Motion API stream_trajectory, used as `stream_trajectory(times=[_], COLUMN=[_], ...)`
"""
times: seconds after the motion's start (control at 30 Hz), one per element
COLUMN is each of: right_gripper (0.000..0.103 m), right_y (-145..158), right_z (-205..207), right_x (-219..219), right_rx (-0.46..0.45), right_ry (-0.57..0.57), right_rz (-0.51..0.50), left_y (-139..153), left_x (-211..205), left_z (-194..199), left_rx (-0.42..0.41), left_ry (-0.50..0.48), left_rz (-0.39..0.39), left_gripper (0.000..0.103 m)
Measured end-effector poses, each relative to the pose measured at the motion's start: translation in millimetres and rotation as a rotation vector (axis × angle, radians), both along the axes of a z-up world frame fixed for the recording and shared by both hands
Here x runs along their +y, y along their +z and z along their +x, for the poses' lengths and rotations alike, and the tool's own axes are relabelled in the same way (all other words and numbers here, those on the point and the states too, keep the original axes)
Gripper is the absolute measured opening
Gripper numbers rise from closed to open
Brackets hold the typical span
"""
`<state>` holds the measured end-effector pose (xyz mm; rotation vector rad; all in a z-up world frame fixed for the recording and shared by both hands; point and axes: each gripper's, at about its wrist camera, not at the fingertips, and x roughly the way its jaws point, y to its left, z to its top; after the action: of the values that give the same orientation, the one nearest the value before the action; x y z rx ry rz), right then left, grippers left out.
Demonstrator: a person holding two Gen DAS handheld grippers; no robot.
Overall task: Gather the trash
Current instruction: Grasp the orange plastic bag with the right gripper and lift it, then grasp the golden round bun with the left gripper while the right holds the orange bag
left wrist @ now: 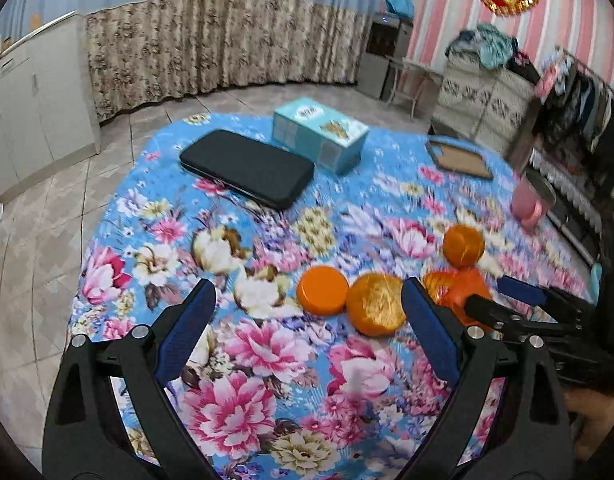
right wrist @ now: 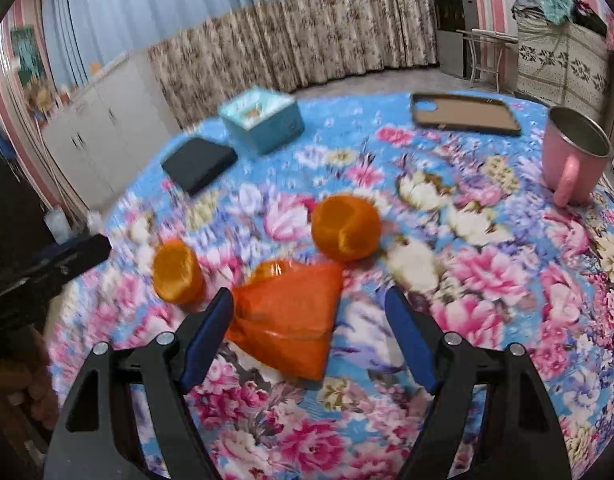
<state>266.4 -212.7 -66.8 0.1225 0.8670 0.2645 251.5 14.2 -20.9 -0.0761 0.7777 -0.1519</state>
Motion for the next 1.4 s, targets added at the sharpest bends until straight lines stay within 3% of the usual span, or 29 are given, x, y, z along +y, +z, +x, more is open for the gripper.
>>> stream_trajectory(times=[0.07,0.2,0.23,0.37,0.83,0.9,0.97,1.13,1.4], right_gripper=[0.042,0.029,0.012,0.004,0.002,0.002,0.002,0.003,0.003], right_y=[-3,5,7,23,48,48,49,49,49], right_z=[0,-7,-8,-16,-24,-24,-25,-24,-24], right_x=[9,18,17,4,-49,-53,-56,-57,-56], right_rx=[0.014,-0.030,-0.043,-0.104,-0.182,-0.180,-0.178,-0.180,-0.172], right_ry=[0.045,0.083,0.084,0.101,0.037,0.035,0.031,0.030,0.035], right_rz=[0.019,-0.018,-0.020,-0.005,0.076,0.081,0.082,0.092,0.092], left_y=[-3,-6,-6,-7,-35,-40,-42,-38,-40], left_x=[-2,-1,-1,-3,-64,-73,-79,-75,-76], left_z=[0,1,1,2,20,22,21,20,19], left_rx=[0.007,0.018,0.017,0.022,0.084,0.101,0.093,0.078,0.099], left_ry=[-0.007,-0.002,-0.002,-0.014,-0.120,-0.143,-0.146,-0.156,-0.195], left_rz=[0.008,-0.009,-0.013,-0.032,0.097,0.130,0.177,0.095,0.042], left_gripper=[0.091,0.091,0.091,0.091,0.090,0.080,0.078,0.059,0.059])
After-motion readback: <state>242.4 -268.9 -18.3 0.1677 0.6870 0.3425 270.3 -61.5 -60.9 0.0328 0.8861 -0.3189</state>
